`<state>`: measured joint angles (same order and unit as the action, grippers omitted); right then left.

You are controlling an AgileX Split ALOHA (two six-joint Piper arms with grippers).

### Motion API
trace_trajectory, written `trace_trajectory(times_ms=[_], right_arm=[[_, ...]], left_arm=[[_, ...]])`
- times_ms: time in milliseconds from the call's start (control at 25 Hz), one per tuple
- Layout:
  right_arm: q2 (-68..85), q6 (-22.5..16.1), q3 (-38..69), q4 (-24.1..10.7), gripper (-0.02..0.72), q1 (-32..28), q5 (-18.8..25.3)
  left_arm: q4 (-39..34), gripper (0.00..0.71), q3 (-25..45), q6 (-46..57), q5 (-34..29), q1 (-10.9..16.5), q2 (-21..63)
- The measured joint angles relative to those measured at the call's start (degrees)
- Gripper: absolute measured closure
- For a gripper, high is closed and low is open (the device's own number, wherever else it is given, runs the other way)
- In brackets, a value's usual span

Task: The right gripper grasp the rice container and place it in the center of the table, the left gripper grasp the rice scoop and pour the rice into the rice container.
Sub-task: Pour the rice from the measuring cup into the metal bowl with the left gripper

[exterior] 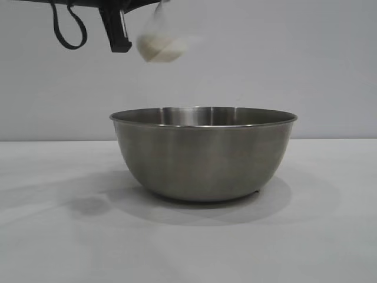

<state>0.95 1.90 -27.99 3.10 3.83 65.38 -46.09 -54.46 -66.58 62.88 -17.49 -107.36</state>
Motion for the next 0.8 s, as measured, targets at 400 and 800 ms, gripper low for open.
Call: trace_trajectory(times_ms=[400, 800], right_arm=[[0.0, 0.0, 0.0, 0.0, 0.488, 0.0, 0.0], [0.0, 0.0, 0.0, 0.0, 0.488, 0.0, 0.0]], left_arm=[[-2.43, 0.71, 0.0, -17.41, -2.84, -0.23, 0.0], [-6.17, 0.71, 0.0, -26.03, -2.84, -0.23, 0.0]])
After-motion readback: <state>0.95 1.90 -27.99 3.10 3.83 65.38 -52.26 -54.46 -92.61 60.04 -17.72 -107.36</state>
